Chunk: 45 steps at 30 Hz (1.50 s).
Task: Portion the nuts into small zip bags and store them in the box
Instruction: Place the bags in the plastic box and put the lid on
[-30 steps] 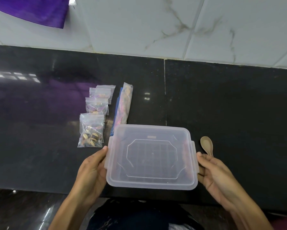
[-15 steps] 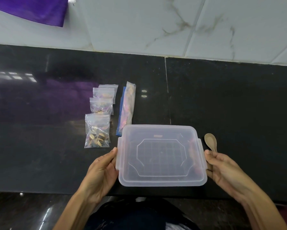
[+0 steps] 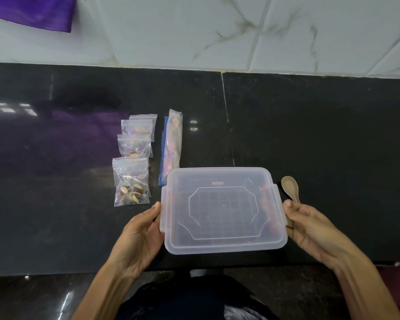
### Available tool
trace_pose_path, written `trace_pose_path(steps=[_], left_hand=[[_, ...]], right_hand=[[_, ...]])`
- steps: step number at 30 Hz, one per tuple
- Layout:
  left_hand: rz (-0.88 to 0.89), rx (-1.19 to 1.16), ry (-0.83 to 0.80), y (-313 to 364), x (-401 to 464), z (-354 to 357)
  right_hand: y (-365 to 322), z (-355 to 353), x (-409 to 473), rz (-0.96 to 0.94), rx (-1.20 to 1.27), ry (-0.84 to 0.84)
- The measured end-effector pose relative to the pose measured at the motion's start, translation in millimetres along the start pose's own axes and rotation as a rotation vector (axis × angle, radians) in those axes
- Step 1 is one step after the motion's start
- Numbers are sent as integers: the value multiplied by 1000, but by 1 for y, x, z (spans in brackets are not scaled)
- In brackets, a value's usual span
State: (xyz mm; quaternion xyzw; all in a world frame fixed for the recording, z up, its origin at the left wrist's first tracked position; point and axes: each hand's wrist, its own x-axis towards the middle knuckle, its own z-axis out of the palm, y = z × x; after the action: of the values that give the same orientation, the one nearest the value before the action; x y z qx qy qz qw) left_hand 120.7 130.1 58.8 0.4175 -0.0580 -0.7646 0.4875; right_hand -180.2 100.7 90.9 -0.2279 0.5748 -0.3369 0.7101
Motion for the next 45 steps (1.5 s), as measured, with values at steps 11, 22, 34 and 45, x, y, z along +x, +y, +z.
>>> trace_pose_path(steps=[11, 22, 34, 45], left_hand=[[25, 5, -39, -3, 3, 2], [49, -25, -115, -4, 4, -3], [16, 18, -7, -9, 14, -13], [324, 507, 381, -8, 0, 2]], right_hand=[[3, 6, 1, 15, -7, 59], [-5, 2, 2, 74, 111, 32], [-8, 0, 5, 88, 115, -39], [-2, -8, 11, 102, 102, -87]])
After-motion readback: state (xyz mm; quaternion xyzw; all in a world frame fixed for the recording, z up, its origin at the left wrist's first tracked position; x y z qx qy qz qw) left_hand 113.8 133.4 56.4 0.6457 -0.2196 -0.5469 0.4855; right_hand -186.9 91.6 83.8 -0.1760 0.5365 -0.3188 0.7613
